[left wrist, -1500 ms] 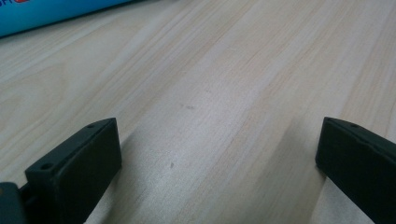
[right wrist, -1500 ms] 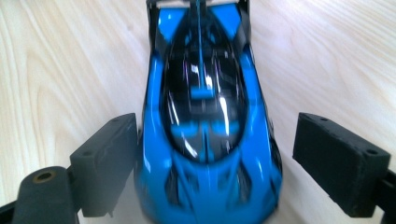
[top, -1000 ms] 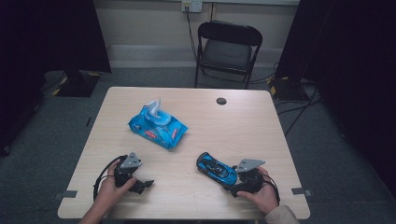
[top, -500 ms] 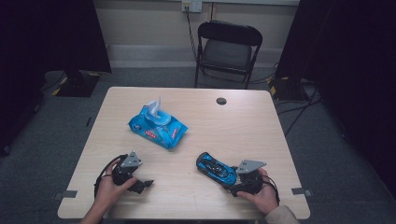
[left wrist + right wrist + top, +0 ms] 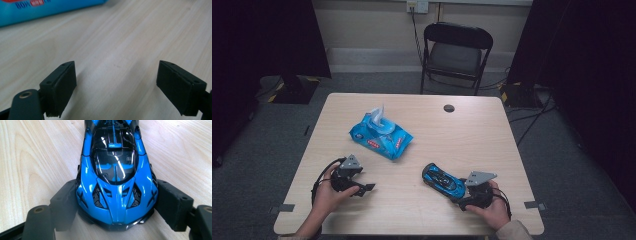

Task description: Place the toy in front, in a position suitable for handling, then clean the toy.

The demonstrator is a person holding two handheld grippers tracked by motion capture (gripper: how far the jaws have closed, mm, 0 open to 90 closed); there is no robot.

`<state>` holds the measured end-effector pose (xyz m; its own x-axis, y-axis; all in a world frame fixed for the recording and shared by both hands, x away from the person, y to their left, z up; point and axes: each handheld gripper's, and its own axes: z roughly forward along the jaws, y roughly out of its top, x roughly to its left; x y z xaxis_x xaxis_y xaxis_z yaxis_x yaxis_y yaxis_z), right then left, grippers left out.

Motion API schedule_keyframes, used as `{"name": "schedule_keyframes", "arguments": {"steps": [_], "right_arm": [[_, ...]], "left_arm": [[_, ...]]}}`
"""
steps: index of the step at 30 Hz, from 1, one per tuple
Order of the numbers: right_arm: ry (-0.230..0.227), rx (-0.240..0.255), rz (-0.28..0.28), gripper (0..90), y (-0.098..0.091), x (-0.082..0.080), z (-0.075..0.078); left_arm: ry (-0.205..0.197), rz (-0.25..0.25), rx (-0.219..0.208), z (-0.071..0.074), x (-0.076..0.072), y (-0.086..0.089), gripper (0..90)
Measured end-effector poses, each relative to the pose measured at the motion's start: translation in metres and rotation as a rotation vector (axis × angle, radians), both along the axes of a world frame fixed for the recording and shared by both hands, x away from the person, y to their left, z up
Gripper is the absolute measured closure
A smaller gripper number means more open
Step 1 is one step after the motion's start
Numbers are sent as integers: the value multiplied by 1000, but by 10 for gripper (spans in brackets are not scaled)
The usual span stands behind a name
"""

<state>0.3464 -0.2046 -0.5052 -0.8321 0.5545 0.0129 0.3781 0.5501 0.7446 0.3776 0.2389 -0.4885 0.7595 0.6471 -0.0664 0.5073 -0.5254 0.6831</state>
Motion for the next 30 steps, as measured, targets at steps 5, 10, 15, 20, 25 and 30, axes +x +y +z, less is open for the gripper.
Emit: {"name": "schedule_keyframes", "arguments": {"steps": [5,10,15,20,25,30], "right_arm": [[-1,-1,0,246,0,0,0],[-1,-1,0,246,0,0,0],[0,0,0,245,0,0,0],[0,0,0,245,0,0,0],[0,0,1,245,0,0,0],[0,0,2,245,0,0,0]], "left_arm": [[-18,-11,-16,12,10,-7,160],[-29,-10,-33,24,23,-13,160],[-34,-10,-33,34,36,-17,160],[-29,-10,-42,39,44,-21,160],[-29,-10,-42,44,52,-23,160],[-26,3,-62,52,62,-23,160]]}}
